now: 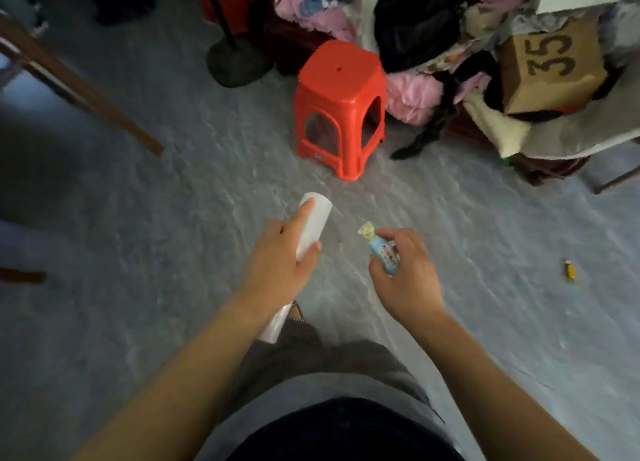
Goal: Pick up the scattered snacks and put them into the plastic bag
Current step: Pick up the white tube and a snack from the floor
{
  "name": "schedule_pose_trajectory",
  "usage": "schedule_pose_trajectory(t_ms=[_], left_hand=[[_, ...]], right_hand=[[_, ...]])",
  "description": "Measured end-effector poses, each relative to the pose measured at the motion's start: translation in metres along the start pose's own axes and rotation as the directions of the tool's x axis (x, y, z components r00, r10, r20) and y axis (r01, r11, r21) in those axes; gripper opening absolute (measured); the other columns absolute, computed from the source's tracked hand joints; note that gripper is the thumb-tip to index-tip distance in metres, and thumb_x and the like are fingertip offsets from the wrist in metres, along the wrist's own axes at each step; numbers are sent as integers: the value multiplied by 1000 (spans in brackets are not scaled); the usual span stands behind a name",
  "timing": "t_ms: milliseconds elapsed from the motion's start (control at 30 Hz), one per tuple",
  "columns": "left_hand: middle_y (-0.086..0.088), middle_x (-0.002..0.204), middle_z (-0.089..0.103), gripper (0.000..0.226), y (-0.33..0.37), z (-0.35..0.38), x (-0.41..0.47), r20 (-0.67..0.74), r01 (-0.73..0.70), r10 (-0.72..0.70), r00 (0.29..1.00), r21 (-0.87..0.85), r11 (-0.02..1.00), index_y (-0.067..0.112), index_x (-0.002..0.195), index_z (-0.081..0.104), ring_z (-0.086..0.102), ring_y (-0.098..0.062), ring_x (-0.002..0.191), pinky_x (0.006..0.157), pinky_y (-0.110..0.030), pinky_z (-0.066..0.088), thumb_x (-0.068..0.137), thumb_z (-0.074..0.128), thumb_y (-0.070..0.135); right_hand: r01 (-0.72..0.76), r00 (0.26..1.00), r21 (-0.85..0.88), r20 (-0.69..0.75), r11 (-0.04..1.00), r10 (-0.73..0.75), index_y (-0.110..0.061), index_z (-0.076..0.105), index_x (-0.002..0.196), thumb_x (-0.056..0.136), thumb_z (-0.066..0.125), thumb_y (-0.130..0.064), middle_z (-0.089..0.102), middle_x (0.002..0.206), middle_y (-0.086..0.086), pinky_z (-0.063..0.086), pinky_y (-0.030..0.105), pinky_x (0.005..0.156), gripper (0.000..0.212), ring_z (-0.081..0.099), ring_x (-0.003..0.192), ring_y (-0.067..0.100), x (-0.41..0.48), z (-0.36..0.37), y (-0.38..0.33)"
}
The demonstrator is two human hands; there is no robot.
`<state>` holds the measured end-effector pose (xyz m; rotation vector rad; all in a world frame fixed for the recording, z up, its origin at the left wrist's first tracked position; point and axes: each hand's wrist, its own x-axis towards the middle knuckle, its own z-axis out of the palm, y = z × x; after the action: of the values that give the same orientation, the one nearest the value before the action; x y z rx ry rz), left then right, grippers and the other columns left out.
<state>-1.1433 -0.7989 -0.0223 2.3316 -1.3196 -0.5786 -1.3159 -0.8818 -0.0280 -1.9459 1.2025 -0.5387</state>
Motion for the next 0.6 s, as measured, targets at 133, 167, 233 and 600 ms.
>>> schedule_pose_trajectory(t_ms=[133, 167, 233, 600], left_hand=[[-14, 122, 46, 68, -57, -36, -28, -127, 233, -233, 964, -17, 972, 38, 144, 16, 51, -32, 105, 89, -42, 44, 81, 29, 60], [-14, 123, 45, 65, -72, -44, -35, -151, 297, -299, 942, -37, 954, 38, 145, 15, 51, -31, 104, 87, -41, 46, 86, 34, 57], [-14, 124, 45, 61, -99, -56, -44, -201, 394, -403, 893, -84, 915, 36, 145, 15, 51, -29, 103, 82, -34, 43, 92, 44, 43], [-12, 108, 47, 61, -262, -175, -1, -339, 483, -509, 791, -165, 860, 38, 145, 14, 50, -25, 86, 73, -34, 44, 92, 44, 43]], right_hand=[[169, 964, -1, 208, 986, -165, -18, 57, 105, 77, 63, -9, 49, 98, -11, 33, -1, 67, 29, 45, 78, 0, 23, 40, -37], [202, 949, -9, 248, 979, -194, -19, 57, 105, 77, 63, -9, 49, 98, -12, 33, 0, 66, 30, 46, 78, 1, 29, 51, -45], [246, 925, -18, 303, 969, -229, -20, 56, 104, 77, 62, -9, 49, 98, -12, 34, 4, 65, 30, 48, 79, 2, 43, 74, -63], [469, 764, 44, 481, 882, -430, -18, 55, 106, 78, 62, -11, 49, 99, -11, 35, 5, 64, 29, 44, 77, 0, 120, 267, -224]])
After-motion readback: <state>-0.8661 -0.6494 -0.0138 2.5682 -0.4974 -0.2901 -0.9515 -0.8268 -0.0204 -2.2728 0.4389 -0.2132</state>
